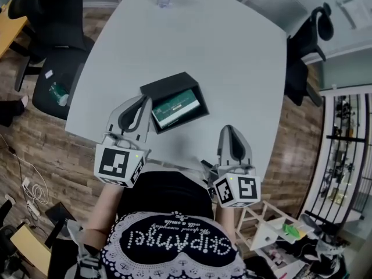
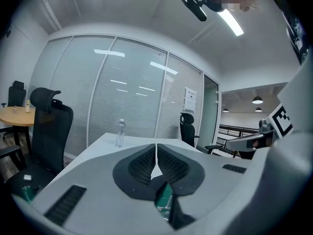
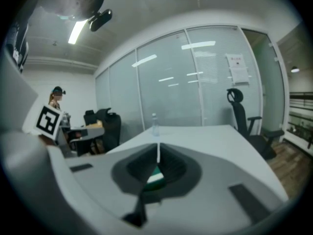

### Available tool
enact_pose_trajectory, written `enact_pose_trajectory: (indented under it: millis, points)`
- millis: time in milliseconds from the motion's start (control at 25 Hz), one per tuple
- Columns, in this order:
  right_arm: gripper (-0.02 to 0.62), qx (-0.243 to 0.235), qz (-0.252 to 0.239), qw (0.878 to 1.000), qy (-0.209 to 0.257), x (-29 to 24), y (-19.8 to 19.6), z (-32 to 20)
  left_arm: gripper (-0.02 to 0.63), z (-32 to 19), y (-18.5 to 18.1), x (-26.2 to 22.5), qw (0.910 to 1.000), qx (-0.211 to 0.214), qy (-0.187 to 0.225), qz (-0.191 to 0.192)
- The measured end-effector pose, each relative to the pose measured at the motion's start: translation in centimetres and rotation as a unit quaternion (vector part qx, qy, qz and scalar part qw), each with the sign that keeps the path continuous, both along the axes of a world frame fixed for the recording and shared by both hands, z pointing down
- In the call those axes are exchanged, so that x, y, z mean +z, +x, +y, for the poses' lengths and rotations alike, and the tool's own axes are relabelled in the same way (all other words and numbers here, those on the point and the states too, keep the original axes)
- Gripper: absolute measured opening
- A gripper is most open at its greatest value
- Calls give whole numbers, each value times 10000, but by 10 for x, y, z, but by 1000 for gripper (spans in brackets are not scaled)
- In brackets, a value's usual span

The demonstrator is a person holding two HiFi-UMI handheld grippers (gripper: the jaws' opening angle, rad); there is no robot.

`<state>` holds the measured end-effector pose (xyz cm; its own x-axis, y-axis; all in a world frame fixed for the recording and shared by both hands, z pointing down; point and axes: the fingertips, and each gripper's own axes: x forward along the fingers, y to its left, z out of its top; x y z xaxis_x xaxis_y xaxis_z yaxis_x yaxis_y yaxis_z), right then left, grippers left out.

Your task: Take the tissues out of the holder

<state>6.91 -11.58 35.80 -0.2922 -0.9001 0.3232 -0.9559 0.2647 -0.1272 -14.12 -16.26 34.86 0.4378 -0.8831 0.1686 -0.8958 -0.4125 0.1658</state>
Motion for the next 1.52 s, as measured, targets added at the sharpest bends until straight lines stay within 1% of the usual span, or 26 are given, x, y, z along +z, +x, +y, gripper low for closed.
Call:
enact_pose_trajectory:
  millis: [240, 600, 760, 920, 1160, 1520]
  points:
    - [35, -56, 2, 10000, -2, -1, -7, -1, 37, 1, -5, 0, 10000, -12, -2, 13]
    - [35, -232, -49, 9997, 92, -5, -15, -10, 37, 8, -20, -1, 9997, -219, -30, -55]
    - [35, -241, -70, 9996, 112, -5, -18, -11, 37, 12, -23, 1, 9997, -206, -52, -70]
    - [35, -247, -91, 9996, 39, 0, -19, -4, 37, 15, -22, 4, 9998, -188, -99, -60]
    - [35, -115, -76, 9999, 32, -1, -11, 2, 37, 15, -12, 2, 10000, -4, -60, -35]
    - [35, -115, -131, 9998, -8, 3, -10, 5, 37, 18, -11, 4, 9999, -21, -75, -64]
